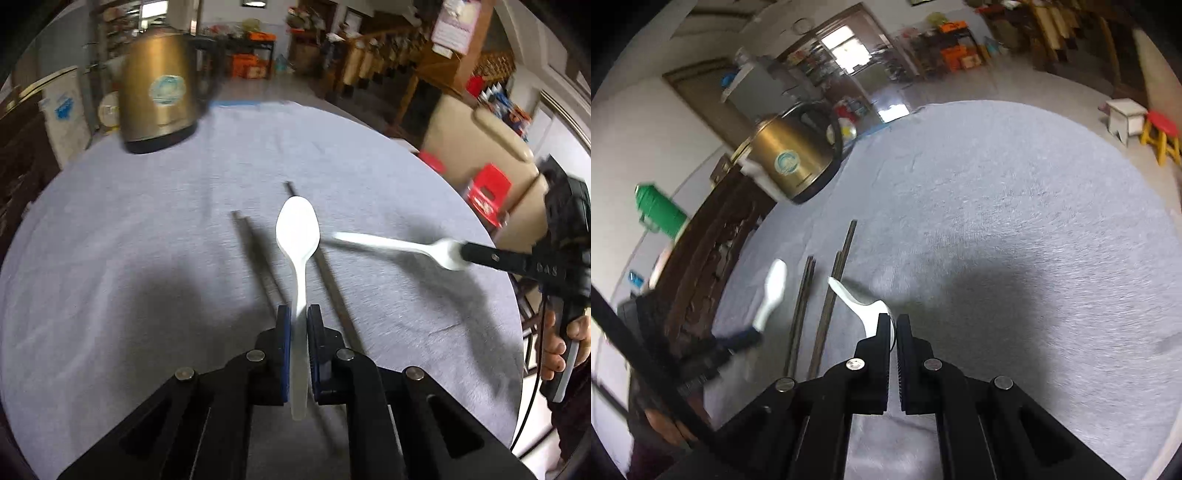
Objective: Organize utensils
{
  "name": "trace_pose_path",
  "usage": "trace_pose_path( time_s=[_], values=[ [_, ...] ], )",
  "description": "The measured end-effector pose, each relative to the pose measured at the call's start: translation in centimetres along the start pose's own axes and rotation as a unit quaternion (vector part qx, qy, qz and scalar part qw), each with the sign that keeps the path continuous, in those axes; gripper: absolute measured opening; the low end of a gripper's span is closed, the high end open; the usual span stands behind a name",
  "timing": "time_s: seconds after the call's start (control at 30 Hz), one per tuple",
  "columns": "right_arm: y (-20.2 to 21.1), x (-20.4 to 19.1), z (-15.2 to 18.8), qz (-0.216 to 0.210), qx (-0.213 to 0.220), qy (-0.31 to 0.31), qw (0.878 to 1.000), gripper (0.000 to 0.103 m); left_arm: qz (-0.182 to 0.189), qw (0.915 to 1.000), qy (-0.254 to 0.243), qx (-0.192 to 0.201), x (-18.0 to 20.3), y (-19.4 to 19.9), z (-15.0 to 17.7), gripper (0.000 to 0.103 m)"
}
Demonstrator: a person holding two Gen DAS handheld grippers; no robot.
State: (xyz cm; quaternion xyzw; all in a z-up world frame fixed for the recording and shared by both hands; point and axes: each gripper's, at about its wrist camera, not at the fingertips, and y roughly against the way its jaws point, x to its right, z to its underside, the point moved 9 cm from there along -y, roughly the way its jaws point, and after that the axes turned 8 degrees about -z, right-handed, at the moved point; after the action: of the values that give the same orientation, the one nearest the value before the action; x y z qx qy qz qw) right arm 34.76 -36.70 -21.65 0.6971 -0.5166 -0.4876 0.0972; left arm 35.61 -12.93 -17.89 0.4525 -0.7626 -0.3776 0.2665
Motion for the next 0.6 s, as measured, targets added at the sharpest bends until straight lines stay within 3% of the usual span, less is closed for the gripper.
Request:
trace_pose_path(
  time_s=[0.2,0.3,0.4,0.47,0.53,0.6],
  values=[
    [1.5,0.6,1.9,0.023,-0.046,0.05,0.997,0.004,-0.034,0.9977,0.044,-0.037,-3.5,-0.3,4.2,0.009],
    [0.4,1.8,2.6,0.053,-0.088,0.057,0.993,0.004,-0.022,0.9954,0.064,-0.068,-3.7,-0.8,5.9,0.009],
    [-0.5,3.3,1.4,0.078,-0.074,0.034,0.994,0.006,-0.01,0.994,0.075,-0.079,-3.4,-0.7,6.3,0.013],
    [-0.4,4.5,0.0,0.093,-0.042,0.001,0.995,0.022,-0.003,0.9937,0.08,-0.079,-3.6,-0.4,6.1,0.016],
    [0.1,5.8,-1.1,0.066,0.0,-0.074,0.995,0.044,-0.005,0.9939,0.084,-0.071,-3.9,0.0,5.3,0.023],
    [0.6,6.3,-1.2,0.048,0.014,-0.115,0.992,0.048,-0.011,0.9942,0.087,-0.062,-4.5,0.4,4.7,0.03]
  ],
)
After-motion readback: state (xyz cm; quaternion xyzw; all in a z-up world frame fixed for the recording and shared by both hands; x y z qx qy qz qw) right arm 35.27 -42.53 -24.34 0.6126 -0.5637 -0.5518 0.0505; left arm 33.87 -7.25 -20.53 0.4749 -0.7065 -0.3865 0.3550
